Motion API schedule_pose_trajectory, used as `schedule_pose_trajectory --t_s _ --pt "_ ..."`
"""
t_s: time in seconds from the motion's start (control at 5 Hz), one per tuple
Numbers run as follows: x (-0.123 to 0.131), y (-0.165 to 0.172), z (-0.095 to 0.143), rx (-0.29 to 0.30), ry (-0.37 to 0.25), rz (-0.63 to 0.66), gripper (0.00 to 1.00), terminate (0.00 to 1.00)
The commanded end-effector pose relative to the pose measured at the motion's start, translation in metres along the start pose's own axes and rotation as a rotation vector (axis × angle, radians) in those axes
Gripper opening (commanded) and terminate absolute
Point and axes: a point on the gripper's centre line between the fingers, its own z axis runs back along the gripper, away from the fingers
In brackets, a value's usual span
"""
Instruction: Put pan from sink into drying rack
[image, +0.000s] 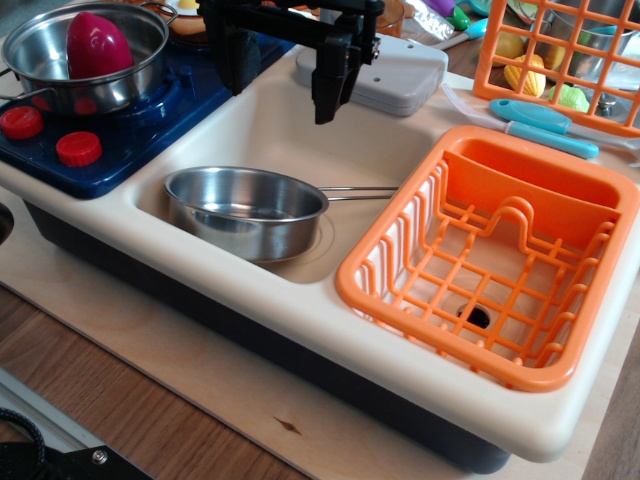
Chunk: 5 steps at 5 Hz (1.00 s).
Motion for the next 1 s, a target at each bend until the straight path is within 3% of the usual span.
schedule_pose_trajectory --t_s 0.0,0.4,0.6,0.8 --pt "0.000 0.000 0.000 0.000 0.000 0.000 1.00 0.00" --pt "-0.024 -0.014 0.009 -0.003 -0.118 -0.159 1.00 0.00" --pt "-0.038 -0.024 -0.002 -0.005 -0.150 -0.214 1.00 0.00" --pt "-0.037 -0.023 -0.007 -0.018 -0.151 -0.262 1.00 0.00"
